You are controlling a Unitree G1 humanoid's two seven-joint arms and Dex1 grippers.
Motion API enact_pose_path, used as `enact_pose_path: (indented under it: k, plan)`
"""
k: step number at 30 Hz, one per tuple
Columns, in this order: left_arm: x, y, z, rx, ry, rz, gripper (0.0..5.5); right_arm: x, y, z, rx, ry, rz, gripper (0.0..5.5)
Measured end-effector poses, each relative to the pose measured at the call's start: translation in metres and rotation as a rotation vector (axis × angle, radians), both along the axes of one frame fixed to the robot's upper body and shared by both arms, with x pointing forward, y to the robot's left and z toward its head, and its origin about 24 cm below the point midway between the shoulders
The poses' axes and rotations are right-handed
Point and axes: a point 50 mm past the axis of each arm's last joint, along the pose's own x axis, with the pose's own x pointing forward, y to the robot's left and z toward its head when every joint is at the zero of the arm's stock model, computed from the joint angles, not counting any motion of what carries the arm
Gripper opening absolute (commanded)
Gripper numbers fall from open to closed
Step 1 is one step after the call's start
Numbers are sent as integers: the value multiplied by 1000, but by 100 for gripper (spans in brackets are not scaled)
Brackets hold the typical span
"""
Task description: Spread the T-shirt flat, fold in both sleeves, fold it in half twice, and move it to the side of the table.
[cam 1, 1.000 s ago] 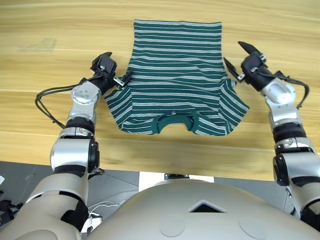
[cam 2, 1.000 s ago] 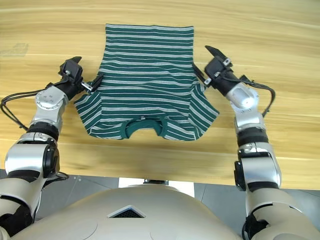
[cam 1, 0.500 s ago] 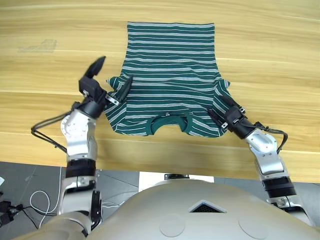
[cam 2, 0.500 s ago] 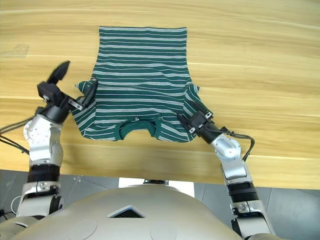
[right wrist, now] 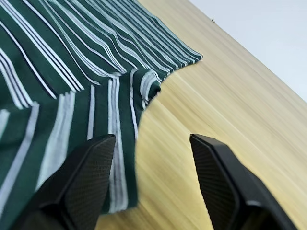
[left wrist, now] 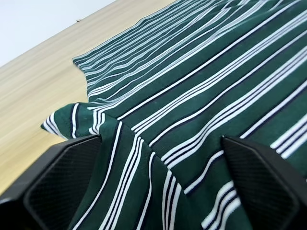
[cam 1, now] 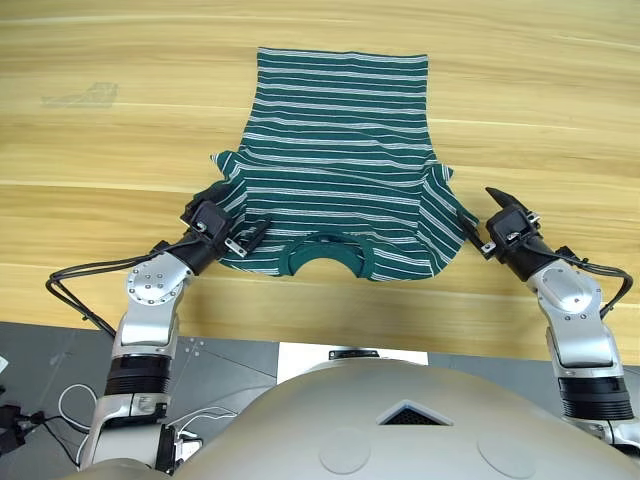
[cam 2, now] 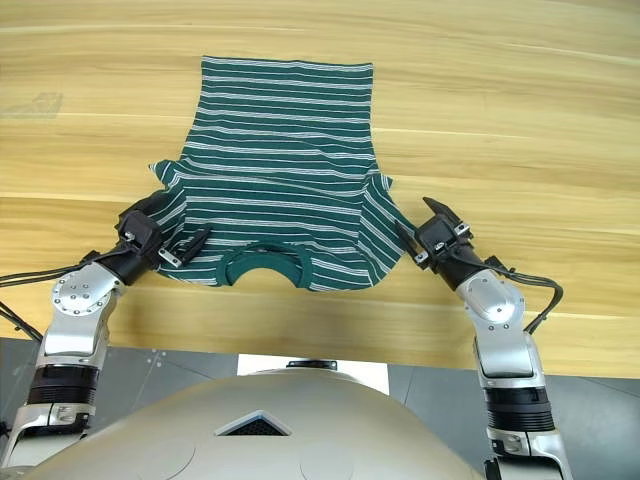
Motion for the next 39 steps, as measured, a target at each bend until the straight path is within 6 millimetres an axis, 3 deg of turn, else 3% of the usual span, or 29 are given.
enact_pose_path:
  k: [3, 9, 16, 18, 22, 26, 30, 34, 39]
  plan:
    - [-8, -2, 1, -46, 18, 7, 462, 5, 0, -1, -10, -9, -1, 286]
    - [-26, -18, -5, -150, 24, 53, 462, 21, 24, 13, 64, -141, 39, 286]
    - [-25, -21, -8, -178, 13, 72, 462, 15, 46, 2, 96, -105, 106, 286]
    - [-23, -19, -9, -176, 8, 80, 462, 3, 50, -18, 92, -15, 107, 286]
    - [-22, -16, -9, -171, 7, 86, 462, -9, 41, -29, 89, 22, 53, 286]
    - [-22, -12, -7, -150, 9, 77, 462, -9, 7, -25, 20, 30, -53, 286]
    - [-23, -10, -5, -125, 24, 36, 462, -8, -9, -18, -32, 35, -83, 286]
    - [-23, -9, -4, -118, 29, 16, 462, -5, -8, -15, -41, 36, -68, 286]
    - [-31, -19, -4, -153, 39, -23, 462, -12, 12, -14, -1, 51, 36, 286]
